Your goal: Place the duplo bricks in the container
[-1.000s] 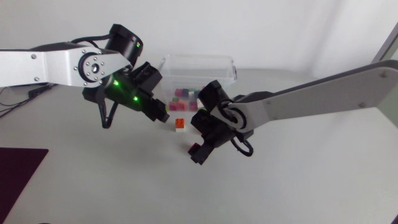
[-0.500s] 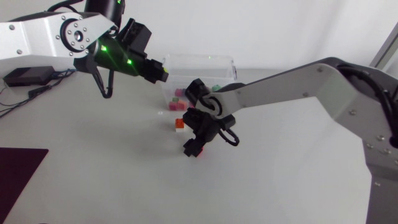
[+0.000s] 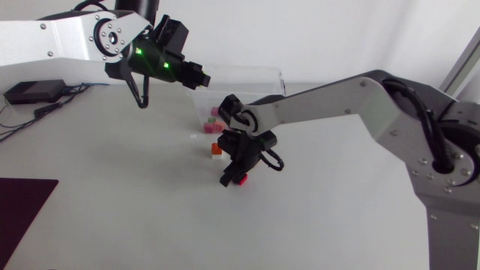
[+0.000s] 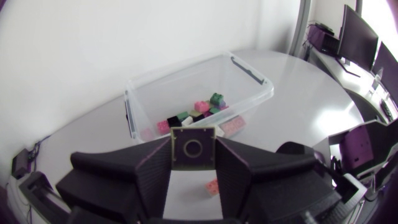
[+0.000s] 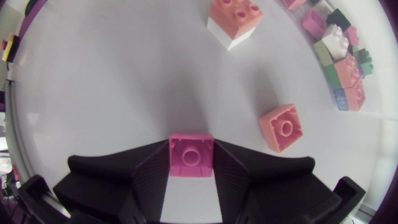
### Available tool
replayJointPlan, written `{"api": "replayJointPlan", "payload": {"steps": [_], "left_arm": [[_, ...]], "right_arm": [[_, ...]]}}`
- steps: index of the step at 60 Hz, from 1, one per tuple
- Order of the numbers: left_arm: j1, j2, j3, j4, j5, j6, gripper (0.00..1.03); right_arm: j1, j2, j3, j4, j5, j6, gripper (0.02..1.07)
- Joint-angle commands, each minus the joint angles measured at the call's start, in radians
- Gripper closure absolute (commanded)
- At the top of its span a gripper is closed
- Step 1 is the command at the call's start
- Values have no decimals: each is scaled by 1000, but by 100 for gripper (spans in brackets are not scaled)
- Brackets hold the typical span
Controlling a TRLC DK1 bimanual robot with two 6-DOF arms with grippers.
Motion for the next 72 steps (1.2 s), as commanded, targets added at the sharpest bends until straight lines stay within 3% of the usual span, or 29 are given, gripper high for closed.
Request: {"api": "replayJointPlan", "payload": {"steps": [1, 27, 59, 63, 66, 68, 70, 72], "left_arm": [[9, 45, 58, 31, 8, -35, 86], [19, 195, 173, 111, 8, -83, 85], [15, 385, 412, 135, -10, -129, 83], [12, 407, 436, 134, -19, -135, 64], [9, 430, 461, 123, -34, -138, 28], [7, 437, 466, 125, -45, -140, 14], [4, 443, 469, 131, -56, -137, 6], [0, 451, 473, 131, -57, -132, 4]], "right_arm": [[-9, -52, -44, -5, 7, -12, 85], [-104, -347, -131, -8, -55, 2, 85], [-233, -495, -90, -2, -174, 15, 85], [-239, -497, -90, 0, -185, 15, 85], [-241, -497, -91, 1, -187, 15, 85], [-241, -497, -90, 3, -191, 15, 85], [-242, -498, -88, 3, -191, 15, 85], [-244, -497, -87, 7, -191, 15, 85]]}}
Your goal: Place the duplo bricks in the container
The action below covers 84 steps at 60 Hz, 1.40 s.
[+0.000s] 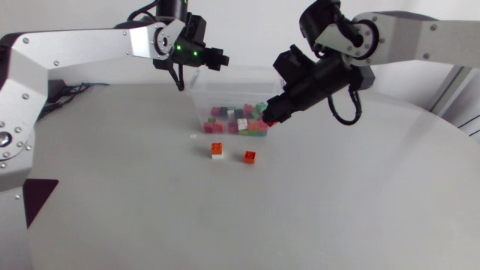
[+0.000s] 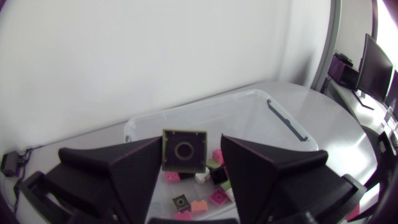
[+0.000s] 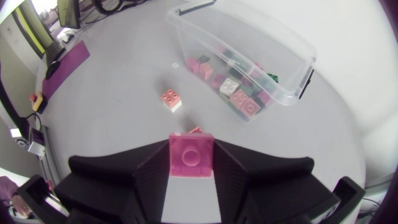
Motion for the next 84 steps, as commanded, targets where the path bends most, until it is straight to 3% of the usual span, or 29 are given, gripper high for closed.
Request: {"api": "replayJointPlan", "payload": {"steps": [1, 10, 16, 37, 62, 84], "left_arm": [[-13, 43, 43, 3, -11, -20, 4], [-15, 13, 36, -38, -11, -16, 4], [-10, -51, 16, -123, -8, -8, 4], [-2, -349, -335, -233, 52, 184, 5], [10, -467, -542, -256, 99, 300, 5], [11, -494, -629, -256, 123, 351, 5]], "right_arm": [[-9, -10, 16, 8, -9, 10, 85], [-24, 4, 76, 17, -11, 18, 85], [-30, 12, 119, 57, -11, 45, 85], [-56, 148, 269, 206, -2, 130, 85], [-39, 314, 435, 304, 58, 162, 85], [-47, 432, 548, 324, 72, 168, 85]]}}
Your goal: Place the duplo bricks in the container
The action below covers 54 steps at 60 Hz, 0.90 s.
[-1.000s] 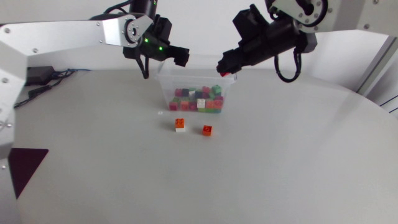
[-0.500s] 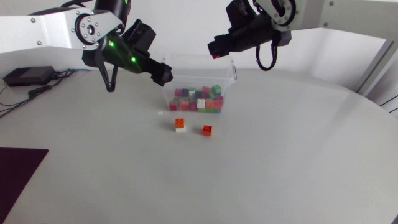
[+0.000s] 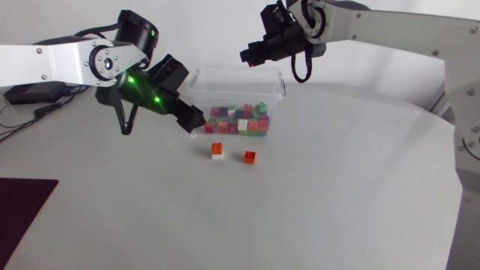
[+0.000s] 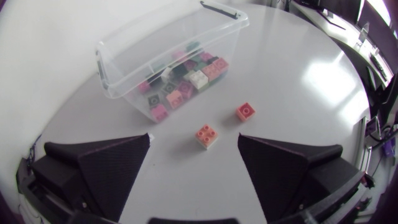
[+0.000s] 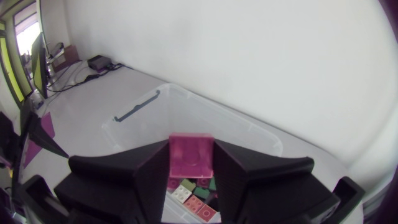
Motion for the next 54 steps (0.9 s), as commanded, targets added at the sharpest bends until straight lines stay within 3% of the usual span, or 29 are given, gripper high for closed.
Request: {"api": "replayJointPlan", "payload": {"steps": [1, 18, 24, 25, 29, 32, 42, 54], "left_arm": [[6, -25, -28, -3, 11, 25, 5], [12, -24, -45, -3, 13, 47, 5], [13, -22, -59, -5, 14, 59, 5], [12, -22, -65, -5, 16, 65, 5], [12, -16, -78, -5, 17, 85, 5], [12, -5, -82, -5, 19, 107, 5], [12, 70, -67, -8, 56, 205, 5], [15, 173, -28, -20, 109, 327, 5]], "right_arm": [[-3, 39, 37, 19, 6, 25, 85], [2, 85, 73, 63, 42, 26, 81], [-4, 140, 137, 31, 53, 25, 58], [-6, 150, 146, 28, 62, 25, 46], [-6, 150, 148, 23, 72, 25, 17], [-6, 137, 145, 11, 76, 22, 8], [-6, 1, 14, 6, 69, -6, 7], [-6, -246, -283, 43, 39, -67, 7]]}}
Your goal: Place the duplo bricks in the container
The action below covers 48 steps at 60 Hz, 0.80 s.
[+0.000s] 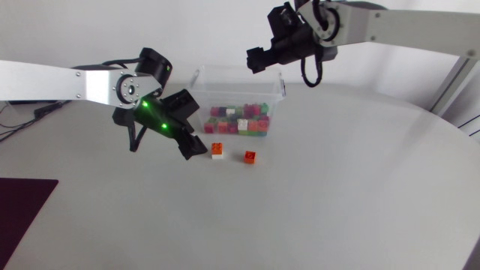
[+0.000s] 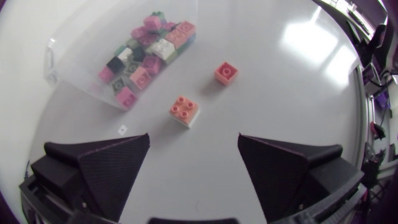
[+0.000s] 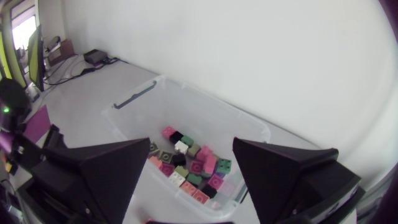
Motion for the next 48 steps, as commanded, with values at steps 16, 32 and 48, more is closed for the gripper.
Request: {"api": "replayJointPlan", "payload": {"steps": [16, 32, 48], "left_arm": [[38, 203, 161, -71, 79, 205, 5], [43, 324, 239, -77, 136, 308, 7], [40, 421, 319, -77, 156, 346, 7]], "right_arm": [[-6, -381, -502, 96, -74, -70, 7], [-8, -479, -777, 178, -83, -105, 7], [-8, -514, -881, 204, -92, -114, 7]]}}
